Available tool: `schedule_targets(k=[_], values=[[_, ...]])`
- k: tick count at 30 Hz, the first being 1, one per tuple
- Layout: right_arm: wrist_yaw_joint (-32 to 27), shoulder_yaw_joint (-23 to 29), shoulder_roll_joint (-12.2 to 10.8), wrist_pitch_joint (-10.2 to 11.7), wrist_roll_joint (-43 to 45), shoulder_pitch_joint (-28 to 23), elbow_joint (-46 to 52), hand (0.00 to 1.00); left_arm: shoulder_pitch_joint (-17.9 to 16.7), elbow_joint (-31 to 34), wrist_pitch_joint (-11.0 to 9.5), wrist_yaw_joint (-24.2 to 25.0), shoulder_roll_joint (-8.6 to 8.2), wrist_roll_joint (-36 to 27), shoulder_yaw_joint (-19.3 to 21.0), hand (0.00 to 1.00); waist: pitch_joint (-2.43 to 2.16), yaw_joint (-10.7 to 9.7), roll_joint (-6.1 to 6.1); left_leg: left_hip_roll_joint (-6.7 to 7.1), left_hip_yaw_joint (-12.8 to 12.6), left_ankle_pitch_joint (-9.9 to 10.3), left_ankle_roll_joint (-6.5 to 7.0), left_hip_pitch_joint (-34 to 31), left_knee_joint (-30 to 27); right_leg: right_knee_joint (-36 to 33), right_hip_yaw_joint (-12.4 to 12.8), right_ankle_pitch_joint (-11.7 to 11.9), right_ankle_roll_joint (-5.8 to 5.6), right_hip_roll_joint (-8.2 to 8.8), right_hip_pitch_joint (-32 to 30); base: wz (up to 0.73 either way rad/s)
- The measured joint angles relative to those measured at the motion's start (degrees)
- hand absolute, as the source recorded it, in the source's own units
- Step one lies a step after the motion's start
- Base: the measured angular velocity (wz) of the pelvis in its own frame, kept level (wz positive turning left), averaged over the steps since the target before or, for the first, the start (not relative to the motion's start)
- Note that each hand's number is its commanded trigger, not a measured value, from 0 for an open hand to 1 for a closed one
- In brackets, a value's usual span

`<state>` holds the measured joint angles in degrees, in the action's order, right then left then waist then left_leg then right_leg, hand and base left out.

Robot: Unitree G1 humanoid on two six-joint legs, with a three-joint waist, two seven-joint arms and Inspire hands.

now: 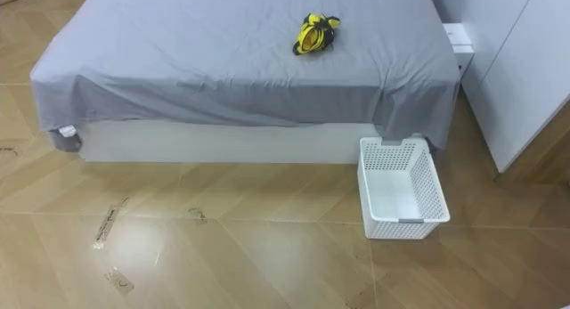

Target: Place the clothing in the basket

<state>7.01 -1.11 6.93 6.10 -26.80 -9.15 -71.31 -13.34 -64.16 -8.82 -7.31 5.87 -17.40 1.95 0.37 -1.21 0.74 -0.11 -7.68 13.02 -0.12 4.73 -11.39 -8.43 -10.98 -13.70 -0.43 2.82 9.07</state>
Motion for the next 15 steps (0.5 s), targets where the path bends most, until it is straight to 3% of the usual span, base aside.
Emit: schedule_targets(k=[15], values=[[0.7, 0.2, 0.0, -1.2, 0.1, 0.1, 0.2, 0.00, 0.4, -0.7, 0.9, 2.5, 0.17, -0.1, 0.1, 0.00, -0.05, 0.0, 0.62, 0.01, -0.1, 0.0, 0.00, -0.2, 0.0, 0.2, -0.1, 0.0, 0.00, 0.03, 0.0, 0.00]])
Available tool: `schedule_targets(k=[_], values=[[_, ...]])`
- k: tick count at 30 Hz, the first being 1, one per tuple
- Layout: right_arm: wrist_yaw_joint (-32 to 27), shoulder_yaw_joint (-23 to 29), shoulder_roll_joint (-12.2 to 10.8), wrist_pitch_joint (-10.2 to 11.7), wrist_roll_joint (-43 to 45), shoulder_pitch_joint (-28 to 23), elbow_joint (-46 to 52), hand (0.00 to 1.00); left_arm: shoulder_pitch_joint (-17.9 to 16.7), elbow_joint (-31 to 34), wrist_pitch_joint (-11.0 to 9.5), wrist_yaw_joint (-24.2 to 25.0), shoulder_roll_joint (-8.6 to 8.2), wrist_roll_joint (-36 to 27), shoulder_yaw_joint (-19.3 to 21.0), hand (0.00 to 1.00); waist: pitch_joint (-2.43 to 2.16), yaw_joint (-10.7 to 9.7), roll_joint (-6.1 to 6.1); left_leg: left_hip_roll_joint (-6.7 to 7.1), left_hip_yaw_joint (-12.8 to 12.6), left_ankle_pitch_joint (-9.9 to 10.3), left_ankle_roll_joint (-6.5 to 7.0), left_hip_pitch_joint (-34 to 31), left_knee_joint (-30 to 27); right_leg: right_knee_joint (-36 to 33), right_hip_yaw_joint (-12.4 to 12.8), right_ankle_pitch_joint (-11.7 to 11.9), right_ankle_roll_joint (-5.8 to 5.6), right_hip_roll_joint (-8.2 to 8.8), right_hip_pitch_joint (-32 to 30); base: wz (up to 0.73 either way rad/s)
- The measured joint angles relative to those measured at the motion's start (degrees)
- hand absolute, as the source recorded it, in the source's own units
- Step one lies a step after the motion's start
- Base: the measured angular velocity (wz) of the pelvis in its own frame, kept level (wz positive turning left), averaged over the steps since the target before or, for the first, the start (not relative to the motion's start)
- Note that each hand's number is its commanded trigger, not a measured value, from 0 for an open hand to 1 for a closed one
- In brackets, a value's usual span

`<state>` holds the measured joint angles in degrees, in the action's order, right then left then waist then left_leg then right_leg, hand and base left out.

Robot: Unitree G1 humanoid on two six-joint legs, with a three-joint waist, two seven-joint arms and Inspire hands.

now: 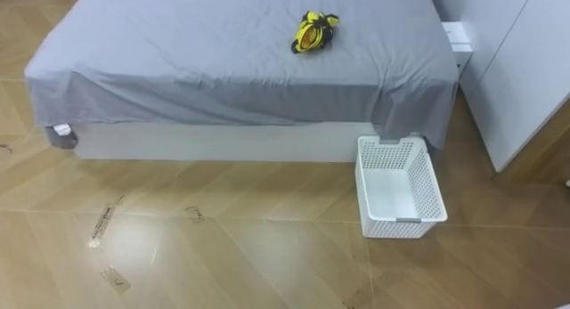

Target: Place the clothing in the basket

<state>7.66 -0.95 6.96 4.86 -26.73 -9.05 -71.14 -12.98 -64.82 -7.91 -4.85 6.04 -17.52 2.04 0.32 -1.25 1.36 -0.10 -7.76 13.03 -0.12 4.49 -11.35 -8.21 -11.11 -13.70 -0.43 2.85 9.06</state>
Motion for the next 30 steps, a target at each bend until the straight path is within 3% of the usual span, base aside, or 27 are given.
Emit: schedule_targets(k=[7, 10, 12, 14, 16, 18, 19, 21, 22, 23, 24, 26, 27, 28, 29, 30], values=[[0.1, 0.3, 0.0, 0.0, 0.5, -0.1, 0.1, 0.00, 0.0, -1.3, 0.4, 3.2, 0.14, 0.1, 0.1, 0.00, 0.03, -0.1, -1.19, -0.10, 0.0, 0.1, 0.15, -0.2, -0.4, -0.4, 0.0, 0.0, -0.01, 0.01, -0.2, 0.00], [0.0, 0.7, 0.1, 0.0, 1.0, 0.1, 0.1, 0.00, 0.3, -1.1, 0.6, 3.4, 0.09, 0.0, 0.6, 0.00, -0.19, 0.0, -1.45, -0.33, -0.1, 0.3, 0.13, -0.9, -1.3, -0.8, -0.1, -0.2, 0.00, -0.08, -0.8, 0.00], [-0.2, 0.6, 0.1, -0.2, 1.0, 0.0, 0.1, 0.00, 0.2, -1.0, 1.2, 3.3, -0.02, -1.1, 1.2, 0.00, -0.18, 0.2, -1.80, -1.40, -0.4, 2.1, -0.13, -2.9, -5.1, -2.1, 0.0, -0.9, 0.38, -0.61, -1.9, -0.07], [-0.3, 0.6, 0.0, -0.6, 1.7, 0.2, 0.2, 0.00, -0.3, -0.7, 1.7, 3.0, 0.10, -1.2, 2.6, 0.00, -0.08, 0.4, -1.59, -2.80, -1.0, 4.1, -0.69, -5.5, -12.0, -6.3, 0.3, -3.5, 0.98, -0.91, -3.5, -0.13], [-0.5, 0.5, 0.0, -0.6, 1.7, 0.5, 0.0, 0.00, -0.3, -0.5, 1.7, 2.9, 0.29, -2.5, 3.5, 0.00, -0.15, 1.0, -1.01, -3.74, -1.4, 4.2, -0.71, -8.0, -18.1, -8.1, 0.8, -4.5, 1.58, -1.00, -4.0, -0.11], [-0.6, 0.5, 0.3, -0.6, 1.7, 0.4, -0.1, 0.00, -0.2, -0.3, 1.5, 3.0, 0.35, -3.4, 4.0, 0.00, -0.07, 1.5, -1.23, -5.55, -1.4, 3.8, -0.68, -11.8, -26.2, -8.6, 1.4, -4.9, 2.39, -1.63, -3.8, -0.02], [-0.7, 0.5, 0.3, -0.6, 0.9, 0.0, 0.0, 0.00, -0.4, -0.3, 1.1, 3.1, 0.38, -5.0, 4.5, 0.00, -0.03, 1.5, -1.31, -6.62, -1.1, 3.0, 0.01, -15.9, -32.6, -8.8, 2.1, -5.8, 3.21, -2.23, -2.9, 0.24], [-1.3, 0.5, 0.5, -0.9, -0.5, -0.3, -0.1, 0.00, 0.2, 0.0, 0.7, 3.1, 0.30, -8.1, 4.3, 0.00, -0.01, 1.3, -1.09, -4.67, -1.1, 3.4, 0.47, -20.8, -29.0, -9.0, 2.8, -6.9, 3.88, -2.08, -2.7, 0.32], [-1.6, 0.5, 0.7, -1.3, -0.5, -0.2, -0.1, 0.00, 0.3, 0.7, 0.4, 3.0, 0.27, -10.2, 3.5, 0.00, -0.01, 1.8, -0.93, -2.69, -1.8, 2.3, -0.39, -23.7, -22.3, -9.4, 3.6, -7.9, 3.67, -1.64, -3.2, -0.04], [-1.6, 0.4, 0.8, -1.6, -0.4, 0.0, 0.0, 0.00, -0.2, 0.8, 0.0, 2.7, 0.29, -10.9, 3.2, 0.00, -0.04, 2.6, -0.79, -1.52, -2.2, -1.5, -0.37, -25.9, -14.9, -9.6, 4.0, -8.6, 3.50, -0.92, -3.1, -0.29], [-1.6, 0.1, 0.8, -1.8, -0.3, 0.0, 0.1, 0.00, -0.7, 0.5, 0.0, 2.5, 0.30, -11.1, 3.3, 0.00, -0.07, 3.2, -0.60, -1.25, -2.3, -3.9, -0.35, -26.8, -12.3, -9.5, 4.2, -8.9, 3.28, -0.36, -2.9, -0.59], [-1.6, -0.4, 0.7, -2.2, 1.5, -0.2, 0.6, 0.00, -3.0, 0.1, 0.1, 1.4, -0.02, -11.1, 3.4, 0.00, 0.06, 3.7, 0.22, -0.90, -3.1, -11.6, 0.37, -28.5, -5.7, -8.8, 6.2, -10.7, 1.87, 1.26, -1.0, -0.47], [-1.6, -0.3, 0.7, -2.4, 2.0, -0.3, 0.7, 0.00, -3.3, 0.1, 0.3, 1.5, -0.16, -11.0, 3.3, 0.00, 0.02, 3.6, 0.41, -0.53, -3.2, -13.1, 1.03, -29.3, -5.6, -8.4, 6.5, -11.0, 1.06, 1.83, -0.5, -0.12], [-1.8, 0.1, 0.7, -2.5, 2.3, -0.3, 0.7, 0.00, -3.3, 0.1, 0.4, 1.9, -0.28, -11.0, 3.3, 0.00, 0.07, 3.4, 0.99, 0.69, -3.5, -14.9, 2.48, -30.6, -6.9, -8.2, 7.3, -12.3, 0.32, 3.24, 0.0, 0.13], [-1.8, 0.2, 0.7, -2.5, 2.4, -0.1, 0.9, 0.00, -3.4, 0.1, 0.3, 2.1, -0.39, -11.1, 3.2, 0.00, -0.51, 2.9, 1.82, 2.12, -4.5, -13.8, 5.41, -32.0, -10.3, -7.9, 8.0, -13.2, -0.68, 4.71, 0.0, 0.15], [-1.8, 0.3, 0.7, -2.5, 2.4, -0.3, 1.1, 0.00, -2.8, 0.1, 0.3, 2.2, -0.38, -11.1, 3.1, 0.00, -0.29, 2.7, 2.18, 2.54, -5.2, -11.7, 5.57, -32.5, -12.5, -7.9, 7.8, -13.4, -1.09, 5.58, 0.2, 0.00]])
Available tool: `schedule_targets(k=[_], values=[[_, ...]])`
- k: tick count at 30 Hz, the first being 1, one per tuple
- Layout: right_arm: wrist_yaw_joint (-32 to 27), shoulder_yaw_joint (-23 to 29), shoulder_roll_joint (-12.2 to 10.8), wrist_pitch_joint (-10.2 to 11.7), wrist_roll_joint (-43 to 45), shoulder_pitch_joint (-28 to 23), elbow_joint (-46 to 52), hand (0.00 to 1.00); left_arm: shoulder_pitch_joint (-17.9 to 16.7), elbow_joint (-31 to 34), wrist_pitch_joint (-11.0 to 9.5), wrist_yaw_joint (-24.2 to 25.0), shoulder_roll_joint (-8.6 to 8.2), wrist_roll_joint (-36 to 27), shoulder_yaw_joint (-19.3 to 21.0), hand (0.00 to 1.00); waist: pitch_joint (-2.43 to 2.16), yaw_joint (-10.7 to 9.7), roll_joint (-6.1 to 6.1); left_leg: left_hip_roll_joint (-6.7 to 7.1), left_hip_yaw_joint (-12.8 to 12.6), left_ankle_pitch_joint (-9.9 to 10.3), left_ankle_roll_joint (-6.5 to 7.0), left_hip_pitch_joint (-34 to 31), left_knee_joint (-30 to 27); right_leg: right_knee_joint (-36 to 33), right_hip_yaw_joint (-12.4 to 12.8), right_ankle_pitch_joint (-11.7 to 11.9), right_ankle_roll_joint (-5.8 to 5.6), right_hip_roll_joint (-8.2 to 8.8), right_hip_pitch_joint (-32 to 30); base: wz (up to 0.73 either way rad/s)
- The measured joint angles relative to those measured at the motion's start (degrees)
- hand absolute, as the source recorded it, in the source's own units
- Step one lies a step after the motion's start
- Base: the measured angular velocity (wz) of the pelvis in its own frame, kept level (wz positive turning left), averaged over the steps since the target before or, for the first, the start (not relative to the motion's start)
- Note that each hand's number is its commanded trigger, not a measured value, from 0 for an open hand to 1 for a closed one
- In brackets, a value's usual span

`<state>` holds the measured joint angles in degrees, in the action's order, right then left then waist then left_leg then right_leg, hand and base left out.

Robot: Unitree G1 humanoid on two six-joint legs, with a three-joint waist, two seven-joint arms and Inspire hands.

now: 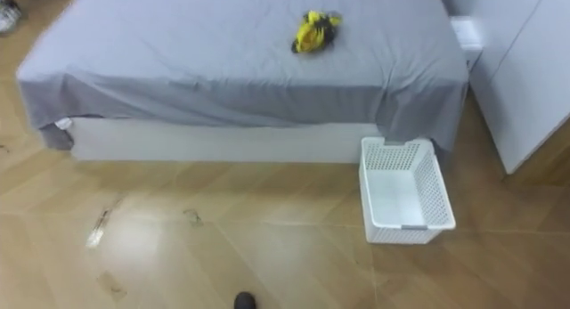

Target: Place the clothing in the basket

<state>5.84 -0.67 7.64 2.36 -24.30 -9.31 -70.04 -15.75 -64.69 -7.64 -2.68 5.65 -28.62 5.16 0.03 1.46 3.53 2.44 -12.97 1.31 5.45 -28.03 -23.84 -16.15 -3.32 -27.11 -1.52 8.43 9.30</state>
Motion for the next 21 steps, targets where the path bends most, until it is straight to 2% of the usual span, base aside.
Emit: schedule_targets(k=[1, 2, 3, 4, 5, 6, 7, 8, 9, 10, 11, 12, 13, 14, 15, 16, 17, 18, 19, 20, 21], values=[[0.0, 0.1, -0.2, 0.1, 0.0, 0.4, 0.5, 0.00, 0.7, 0.0, -0.2, 0.0, 0.10, 0.0, -0.3, 0.00, 0.53, 0.5, 0.53, 0.35, -1.0, 3.2, 0.24, -0.5, -3.9, -0.7, -0.1, 0.4, -0.82, 0.93, 0.4, -0.20], [0.0, 0.2, -0.3, 0.7, -0.2, 0.1, 1.3, 0.00, 0.8, 0.1, -0.3, 0.0, 0.08, 0.0, -0.4, 0.00, 0.49, 0.7, 0.48, 0.24, -1.6, 6.6, 0.62, -0.1, -7.4, -3.3, -0.6, 1.7, -3.01, 1.68, 0.7, -0.23], [0.0, 0.2, -0.4, 1.1, -0.4, 0.1, 1.5, 0.00, 0.8, 0.3, -0.3, 0.2, 0.12, 0.0, -0.5, 0.00, 0.50, 0.6, 0.41, 0.22, -1.9, 8.1, 0.82, 0.5, -8.6, -5.7, -0.6, 2.6, -3.38, 1.99, 0.6, -0.13], [-0.3, 0.2, -0.6, 1.7, -0.6, 0.1, 1.9, 0.00, 0.8, 0.7, -0.5, 0.5, 0.33, 0.0, -0.7, 0.00, 0.61, 0.5, 0.44, 0.38, -2.5, 10.8, 1.20, 2.7, -9.7, -12.1, -0.5, 5.3, -3.96, 2.57, -0.6, 0.00], [-0.7, 0.2, -0.6, 1.8, -0.8, 0.0, 2.6, 0.00, 1.2, 0.6, -0.9, 0.5, 0.43, -0.1, -0.9, 0.00, 0.43, 0.5, 0.24, 0.88, -2.7, 13.0, 1.36, 6.1, -8.3, -20.3, -0.8, 10.4, -3.84, 3.24, -2.7, 0.07], [-1.0, 0.2, -0.6, 1.9, -1.1, -0.2, 2.9, 0.00, 1.4, 0.6, -1.2, 0.4, 0.43, -0.1, -1.1, 0.00, 0.30, 0.4, 0.16, 1.33, -2.6, 13.6, 1.44, 7.9, -7.3, -24.4, -1.2, 14.1, -3.59, 3.65, -3.8, 0.16], [-1.3, 0.3, -0.5, 2.0, -1.1, -0.4, 3.2, 0.00, 2.0, 0.8, -1.6, 0.3, 0.44, 0.3, -2.0, 0.00, 0.24, 0.6, -0.30, 1.93, -1.8, 14.4, 1.69, 11.8, -4.5, -31.3, -1.3, 20.9, -2.24, 3.94, -6.6, 0.07], [-1.5, 0.3, -0.5, 2.0, -1.2, -0.1, 3.5, 0.00, 2.6, 1.3, -1.7, -0.1, 0.19, 1.4, -2.0, 0.00, 0.35, 0.9, -0.88, 1.95, -0.9, 14.9, 1.58, 15.5, -1.7, -37.4, -2.0, 18.4, -1.15, 3.17, -11.1, 0.00], [-1.6, 0.2, -0.5, 2.0, -1.4, 0.4, 4.0, 0.00, 2.9, 1.6, -1.7, -0.2, 0.06, 1.9, -2.0, 0.00, 0.59, 1.3, -1.49, 1.85, -0.3, 15.0, 1.44, 17.3, -0.2, -39.7, -2.9, 16.3, -0.16, 2.41, -13.6, 0.00], [-1.9, 0.2, -0.5, 2.0, -2.1, 0.6, 5.6, 0.00, 3.6, 1.7, -1.8, -0.2, -0.06, 2.5, -2.1, 0.00, 0.70, 1.3, -2.57, 1.33, 1.6, 15.3, 1.28, 20.9, 2.2, -40.5, -4.9, 12.4, 1.80, 0.54, -18.4, 0.14], [-2.2, 0.2, -0.6, 2.0, -2.1, 0.9, 7.0, 0.00, 3.8, 2.6, -1.9, -0.3, 0.14, 2.9, -3.0, 0.00, 0.79, 1.2, -3.41, 0.91, 3.8, 15.6, 1.00, 23.8, 4.3, -38.4, -7.5, 9.8, 2.19, -1.62, -23.5, 0.25], [-2.5, 0.2, -0.7, 1.9, -2.2, 0.9, 7.9, 0.00, 3.9, 3.1, -2.0, -0.3, 0.21, 2.9, -3.3, 0.00, 0.84, 1.1, -3.67, 0.71, 4.8, 15.9, 0.87, 24.9, 4.9, -36.3, -8.6, 9.2, 2.23, -2.40, -25.7, 0.47], [-3.3, 0.2, -0.7, 1.9, -2.2, 1.0, 10.1, 0.00, 4.2, 4.0, -2.0, -0.3, 0.24, 2.9, -4.7, 0.00, 0.89, 0.2, -4.24, 0.13, 6.2, 16.8, 0.56, 27.2, 6.0, -28.6, -10.0, 9.2, 2.41, -3.99, -29.5, 0.57], [-4.4, 0.4, -0.6, 1.9, -2.2, 1.1, 12.7, 0.00, 4.3, 4.5, -1.9, -0.3, 0.30, 2.9, -6.2, 0.00, 0.92, 0.1, -4.38, -0.02, 7.4, 17.6, 0.18, 30.0, 7.8, -19.0, -10.3, 10.5, 2.32, -4.81, -31.7, 0.56], [-4.8, 0.4, -0.5, 2.1, -2.1, 1.3, 13.6, 0.00, 4.5, 4.6, -1.9, -0.2, 0.23, 3.0, -6.8, 0.00, 0.91, 0.1, -4.46, -0.06, 7.7, 18.1, -0.10, 31.5, 8.7, -13.7, -10.5, 12.1, 2.33, -5.02, -32.3, 0.45], [-5.9, 0.8, -0.5, 2.9, -2.1, 2.1, 15.0, 0.00, 4.4, 4.5, -1.4, 0.0, -0.25, 3.5, -7.6, 0.00, 0.96, 0.1, -5.35, -1.06, 8.6, 19.5, -0.77, 34.7, 9.4, -7.2, -11.2, 18.9, 3.19, -5.71, -33.0, 0.42], [-6.6, 0.9, -0.6, 4.3, -2.1, 2.9, 15.8, 0.00, 4.0, 4.8, -1.3, 0.2, -0.44, 3.8, -7.9, 0.00, 0.60, 0.2, -5.74, -2.34, 9.4, 20.5, -1.82, 36.9, 10.0, -2.8, -11.1, 24.7, 4.24, -6.82, -32.7, 0.42], [-6.9, 0.9, -0.7, 4.7, -2.1, 3.3, 16.7, 0.00, 3.9, 5.0, -1.3, 0.5, -0.31, 3.9, -8.0, 0.00, 0.17, 0.2, -6.20, -2.83, 9.9, 21.1, -2.47, 37.9, 9.9, -2.1, -11.1, 26.9, 6.00, -7.37, -32.4, 0.31], [-7.3, 0.8, -0.6, 5.9, -2.1, 4.4, 18.0, 0.00, 3.4, 5.0, -1.3, 0.7, -0.08, 3.6, -8.4, 0.00, -0.11, 0.5, -6.32, -3.88, 10.0, 21.8, -4.02, 38.6, 9.1, -4.1, -11.2, 28.1, 8.00, -8.28, -31.7, 0.18], [-8.2, 0.8, -0.6, 7.0, -2.2, 5.9, 19.3, 0.00, 3.1, 5.2, -1.3, 0.9, -0.05, 3.1, -8.7, 0.00, 0.26, 0.6, -7.52, -5.17, 9.9, 21.7, -5.78, 39.6, 9.2, -7.6, -13.2, 26.2, 8.80, -8.71, -31.2, 0.14], [-8.6, 0.8, -0.7, 7.4, -2.2, 6.6, 20.0, 0.00, 3.0, 5.2, -1.3, 1.1, 0.04, 3.1, -8.8, 0.00, 0.30, 0.7, -7.78, -5.62, 10.0, 21.1, -6.90, 40.4, 9.4, -9.5, -13.7, 25.0, 9.26, -8.61, -31.3, 0.18]])
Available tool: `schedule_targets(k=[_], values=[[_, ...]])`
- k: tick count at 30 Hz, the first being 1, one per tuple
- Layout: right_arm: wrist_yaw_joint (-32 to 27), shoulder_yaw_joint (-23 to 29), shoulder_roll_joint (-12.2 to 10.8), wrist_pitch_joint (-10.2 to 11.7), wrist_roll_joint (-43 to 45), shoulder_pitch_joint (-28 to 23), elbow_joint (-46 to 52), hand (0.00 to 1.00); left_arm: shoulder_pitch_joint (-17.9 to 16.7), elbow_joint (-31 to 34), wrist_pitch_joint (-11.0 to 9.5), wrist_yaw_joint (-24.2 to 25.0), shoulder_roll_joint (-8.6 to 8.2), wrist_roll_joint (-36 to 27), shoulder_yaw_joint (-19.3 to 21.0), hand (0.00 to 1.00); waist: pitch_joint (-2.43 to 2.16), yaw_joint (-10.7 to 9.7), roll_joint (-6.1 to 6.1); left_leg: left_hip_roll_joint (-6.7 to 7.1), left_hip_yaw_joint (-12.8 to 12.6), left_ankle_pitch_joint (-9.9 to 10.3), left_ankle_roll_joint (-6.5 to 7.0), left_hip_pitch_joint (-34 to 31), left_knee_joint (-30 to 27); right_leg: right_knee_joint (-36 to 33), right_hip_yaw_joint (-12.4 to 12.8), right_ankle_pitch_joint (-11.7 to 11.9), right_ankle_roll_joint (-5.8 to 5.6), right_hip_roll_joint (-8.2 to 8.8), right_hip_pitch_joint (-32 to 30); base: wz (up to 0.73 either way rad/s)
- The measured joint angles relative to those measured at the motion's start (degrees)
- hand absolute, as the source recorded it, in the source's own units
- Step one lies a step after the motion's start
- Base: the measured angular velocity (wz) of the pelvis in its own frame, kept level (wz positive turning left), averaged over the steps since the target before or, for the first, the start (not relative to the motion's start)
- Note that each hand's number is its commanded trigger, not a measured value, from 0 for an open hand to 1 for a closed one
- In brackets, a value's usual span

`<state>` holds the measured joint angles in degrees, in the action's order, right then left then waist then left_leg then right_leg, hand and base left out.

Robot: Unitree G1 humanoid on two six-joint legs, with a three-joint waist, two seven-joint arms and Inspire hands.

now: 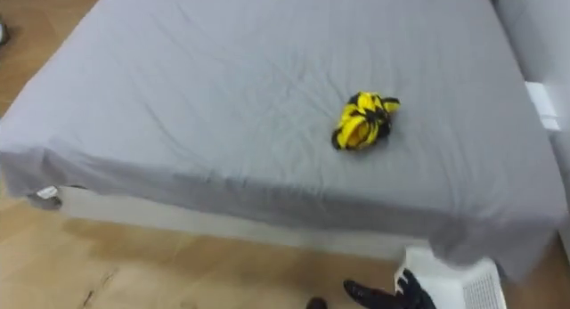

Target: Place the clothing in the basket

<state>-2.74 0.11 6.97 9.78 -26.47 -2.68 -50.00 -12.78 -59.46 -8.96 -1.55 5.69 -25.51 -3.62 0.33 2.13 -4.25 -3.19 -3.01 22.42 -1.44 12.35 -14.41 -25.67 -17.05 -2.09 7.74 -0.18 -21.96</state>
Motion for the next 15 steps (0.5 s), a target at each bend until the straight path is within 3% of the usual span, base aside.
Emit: schedule_targets(k=[1, 2, 3, 4, 5, 6, 7, 8, 12, 14, 15], values=[[-0.6, 0.1, 0.1, 0.3, 0.0, 0.9, 1.7, 0.00, -0.1, 0.1, 0.0, 0.1, 0.02, 0.2, 0.0, 0.00, 0.35, 0.0, -0.09, -0.35, 0.5, -1.7, -2.21, 2.3, 0.9, -6.7, -0.6, -3.4, 1.12, 1.09, -1.2, 0.17], [-0.9, -0.1, 0.1, 0.2, 0.0, 1.5, 3.4, 0.00, -0.7, 1.1, -0.1, 0.4, 0.12, 0.4, 0.6, 0.00, 1.04, -0.4, 0.62, -0.67, 2.1, -2.4, -2.03, 4.3, -0.8, -13.5, -2.0, -6.2, 0.23, 1.74, -4.4, 0.00], [-1.0, -0.2, -0.1, 0.2, 0.0, 1.5, 4.4, 0.00, -1.7, 1.8, -0.1, 0.5, 0.49, 0.3, 0.8, 0.00, 0.20, 0.3, 0.54, -0.58, 1.6, -2.1, -2.03, 4.0, -3.6, -10.2, -2.2, -5.9, -0.46, 1.44, -4.2, -0.30], [-1.4, -0.9, 0.1, 0.0, 1.1, 1.1, 6.1, 0.00, -3.1, 2.1, 0.0, 0.7, 1.19, 0.4, 0.9, 0.00, 0.19, 1.2, 0.88, -0.66, 0.5, -1.7, -2.47, 1.3, -13.6, -9.1, -2.8, -7.3, 2.05, 1.06, -2.5, -0.40], [-1.8, -1.3, 0.2, -0.7, 2.0, 0.2, 7.5, 0.00, -4.3, 2.7, 0.1, 0.8, 1.30, 0.4, 1.0, 0.00, 0.17, 1.1, 0.54, -1.75, 0.4, -5.4, -3.40, -2.7, -24.7, -9.1, -2.8, -9.8, 2.67, -0.26, -0.1, -0.28], [-2.0, -1.4, 0.0, -1.1, 2.0, -0.3, 8.2, 0.00, -4.8, 3.1, 0.1, 0.8, 1.52, 0.2, 1.0, 0.00, 0.21, 0.9, 0.61, -2.25, 0.4, -7.7, -3.51, -4.5, -29.1, -8.7, -2.7, -10.6, 2.77, -0.55, 1.2, 0.00], [-2.4, -1.5, -0.2, -1.1, 2.0, -0.7, 8.8, 0.00, -5.0, 3.3, 0.0, 0.7, 1.67, -0.3, 1.0, 0.00, 0.38, 0.3, 0.88, -3.17, 0.4, -8.3, -3.50, -8.7, -36.1, -6.8, -2.6, -11.2, 2.80, -1.04, 3.9, 0.07], [-2.9, -1.7, -0.1, -1.0, 2.0, -0.6, 8.7, 0.00, -4.6, 3.2, 0.0, 0.6, 1.64, -0.8, 0.7, 0.00, 0.62, 0.1, 1.24, -3.58, -0.4, -8.0, -3.06, -12.8, -39.6, -3.8, -2.6, -11.1, 2.73, -1.33, 6.7, 0.10], [-6.2, -1.7, 0.4, -1.0, 2.3, -0.6, 11.0, 0.00, -4.5, 3.2, -0.4, 0.5, 1.52, -2.6, 0.6, 0.00, 0.83, 0.3, 2.43, -2.97, -3.1, -5.4, -1.81, -21.2, -33.2, 3.2, 0.0, -10.3, 1.77, -1.52, 13.2, -0.20], [-7.7, -1.7, 0.5, -0.9, 4.9, -0.1, 13.7, 0.00, -4.2, 3.2, -0.8, 0.7, 1.56, -2.7, 1.2, 0.00, 0.34, 0.5, 2.72, -1.89, -3.3, -5.1, -1.49, -24.8, -21.1, 5.2, 2.3, -10.2, 1.20, -1.52, 14.6, -0.46], [-8.1, -1.8, 0.5, -0.9, 5.2, 0.0, 14.1, 0.00, -4.1, 3.2, -1.0, 0.7, 1.55, -3.1, 1.2, 0.00, 0.35, 0.7, 2.73, -1.67, -3.4, -5.4, -1.59, -25.1, -17.6, 5.5, 3.0, -10.3, 1.06, -1.52, 15.0, -0.51]])
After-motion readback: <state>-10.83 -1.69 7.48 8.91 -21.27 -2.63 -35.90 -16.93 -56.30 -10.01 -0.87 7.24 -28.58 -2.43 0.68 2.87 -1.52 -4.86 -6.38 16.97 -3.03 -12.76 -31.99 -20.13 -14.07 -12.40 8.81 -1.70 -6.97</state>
